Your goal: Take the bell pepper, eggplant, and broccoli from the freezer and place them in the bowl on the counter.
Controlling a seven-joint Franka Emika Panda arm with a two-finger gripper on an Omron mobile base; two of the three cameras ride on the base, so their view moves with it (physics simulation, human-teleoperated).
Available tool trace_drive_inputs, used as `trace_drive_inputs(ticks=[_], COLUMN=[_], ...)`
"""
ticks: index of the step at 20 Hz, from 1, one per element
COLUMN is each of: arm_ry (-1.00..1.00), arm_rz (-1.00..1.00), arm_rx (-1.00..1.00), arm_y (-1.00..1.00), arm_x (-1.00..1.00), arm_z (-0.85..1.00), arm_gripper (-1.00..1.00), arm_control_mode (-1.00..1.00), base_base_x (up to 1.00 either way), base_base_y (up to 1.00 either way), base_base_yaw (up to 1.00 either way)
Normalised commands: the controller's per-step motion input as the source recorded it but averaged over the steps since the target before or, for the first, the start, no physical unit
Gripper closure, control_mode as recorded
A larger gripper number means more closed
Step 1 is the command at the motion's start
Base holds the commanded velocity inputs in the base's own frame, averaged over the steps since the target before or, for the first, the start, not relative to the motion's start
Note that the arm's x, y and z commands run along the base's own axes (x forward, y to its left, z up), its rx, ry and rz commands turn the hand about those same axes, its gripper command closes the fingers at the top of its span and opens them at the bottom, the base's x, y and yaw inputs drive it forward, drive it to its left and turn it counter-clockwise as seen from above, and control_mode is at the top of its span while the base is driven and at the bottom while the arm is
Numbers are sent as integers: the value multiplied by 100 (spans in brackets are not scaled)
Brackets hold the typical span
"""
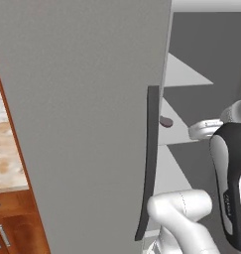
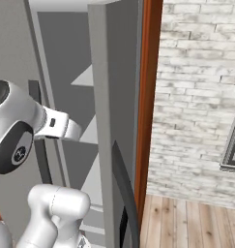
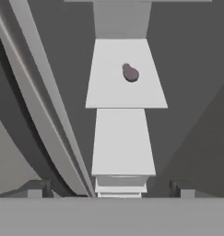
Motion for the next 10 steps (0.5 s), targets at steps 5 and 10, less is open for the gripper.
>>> trace_drive_inputs(ticks=[5, 10], arm_ry=[-20, -6], arm_rz=[0, 0], arm_rx=[0, 0], arm_y=[-12, -23], arm_x=[65, 67], arm_z=[-31, -17], arm_gripper=[-100, -100], arm_control_mode=[-100, -100], base_base_x=[0, 0], base_base_y=[0, 0], base_base_yaw=[0, 0])
